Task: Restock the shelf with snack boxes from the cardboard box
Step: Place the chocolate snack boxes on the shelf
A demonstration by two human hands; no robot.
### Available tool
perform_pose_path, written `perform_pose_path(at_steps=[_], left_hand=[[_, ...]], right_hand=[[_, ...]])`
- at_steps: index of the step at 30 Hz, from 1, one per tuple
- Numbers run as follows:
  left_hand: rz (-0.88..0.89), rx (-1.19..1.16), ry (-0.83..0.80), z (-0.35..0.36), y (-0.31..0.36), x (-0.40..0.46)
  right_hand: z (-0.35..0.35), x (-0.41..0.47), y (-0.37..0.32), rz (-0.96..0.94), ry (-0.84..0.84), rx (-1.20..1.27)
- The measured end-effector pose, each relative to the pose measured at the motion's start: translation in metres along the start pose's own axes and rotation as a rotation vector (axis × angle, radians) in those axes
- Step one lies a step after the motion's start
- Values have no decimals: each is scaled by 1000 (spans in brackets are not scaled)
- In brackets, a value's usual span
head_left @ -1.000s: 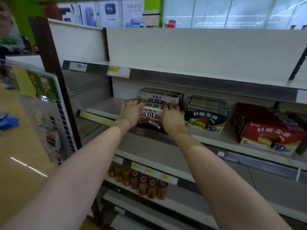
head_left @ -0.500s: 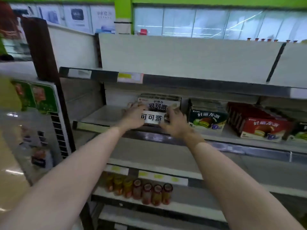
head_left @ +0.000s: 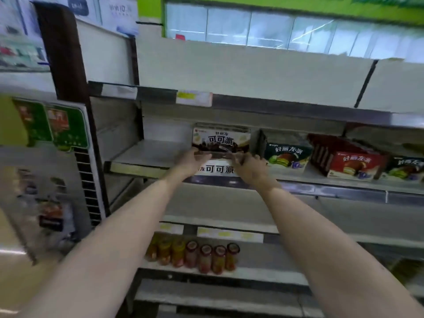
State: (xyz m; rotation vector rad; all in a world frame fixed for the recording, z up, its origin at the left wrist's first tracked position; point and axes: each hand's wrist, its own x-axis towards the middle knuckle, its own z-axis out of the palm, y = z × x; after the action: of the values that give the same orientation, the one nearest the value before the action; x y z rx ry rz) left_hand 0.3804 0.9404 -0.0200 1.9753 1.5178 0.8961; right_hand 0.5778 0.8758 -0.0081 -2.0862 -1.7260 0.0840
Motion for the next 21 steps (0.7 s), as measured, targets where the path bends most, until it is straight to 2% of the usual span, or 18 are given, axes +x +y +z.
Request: perform_pose_path(at_steps=[3,9,11,13,15,21], left_hand=[[-15,-129,-68,-3,3,-1],[4,-102,-103,-8,6,1],[19,19,-139,-11,3,4],[51,250,-224,-20,1,5],[57,347,-275,-24,-5,14],[156,268,-159,-33,6,15]], right_hand=[[3,3,4,34,-22,34],[1,1,5,27,-52,-2],[0,2,3,40,-56,-2],[-2,5,1,52,-45,-3],[-5,9,0,51,-20,18],[-5,17,-3,60,60,118]])
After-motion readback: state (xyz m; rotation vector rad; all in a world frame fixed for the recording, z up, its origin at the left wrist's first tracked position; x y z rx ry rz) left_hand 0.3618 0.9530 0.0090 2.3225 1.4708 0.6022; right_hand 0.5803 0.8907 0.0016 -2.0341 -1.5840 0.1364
